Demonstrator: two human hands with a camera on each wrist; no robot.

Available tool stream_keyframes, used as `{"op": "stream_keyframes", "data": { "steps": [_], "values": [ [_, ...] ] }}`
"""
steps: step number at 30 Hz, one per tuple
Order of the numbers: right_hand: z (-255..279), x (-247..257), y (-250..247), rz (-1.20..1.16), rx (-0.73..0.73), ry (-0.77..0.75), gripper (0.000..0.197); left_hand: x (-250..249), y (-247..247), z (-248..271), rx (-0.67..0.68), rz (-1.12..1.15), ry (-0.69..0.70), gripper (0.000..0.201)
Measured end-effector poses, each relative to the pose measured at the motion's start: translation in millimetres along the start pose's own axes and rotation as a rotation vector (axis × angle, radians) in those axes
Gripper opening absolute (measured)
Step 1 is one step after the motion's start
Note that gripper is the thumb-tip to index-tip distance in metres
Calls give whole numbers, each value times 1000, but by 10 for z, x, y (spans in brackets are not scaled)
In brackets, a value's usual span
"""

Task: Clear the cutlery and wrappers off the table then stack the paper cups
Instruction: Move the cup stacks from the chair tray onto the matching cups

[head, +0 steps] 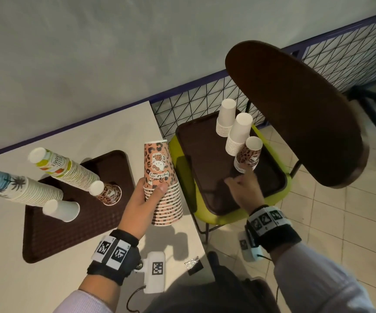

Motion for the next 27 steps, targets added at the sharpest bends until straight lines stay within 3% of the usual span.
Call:
{"op": "stream_keyframes", "data": {
  "steps": [2,5,8,11,15,19,27],
  "values": [
    [-145,-157,-223,71,-149,93,70,20,-32,10,-14,19,-1,65],
    [-353,-262,-443,88,-279,228,87,45,-61,22,-30,39,-20,55],
    [-593,-317,-476,183,-276,253,106,75,-93,33,-54,43,-37,55],
    [-751,-307,-465,219,-247,247,112,82,-105,47,-56,35,-39,54],
    [-852,-315,-411,175,-219,263,108,86,-112,78,-55,26,-32,55],
    [-911,-360,-387,180,-227,196,98,103,-149,101,-46,12,-24,71],
    [-813,-334,-309,123,-269,132,86,151,-169,129,-27,6,3,72]
  ]
}}
Point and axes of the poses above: each hand's wrist, its own z-axis away from the middle knuckle, its own y-axis out of the palm, x = y × z, the point moved 2 cm from there along -z, towards the middle knuckle, and after that the axes turned 12 degrees about x, right-handed, at the moved point
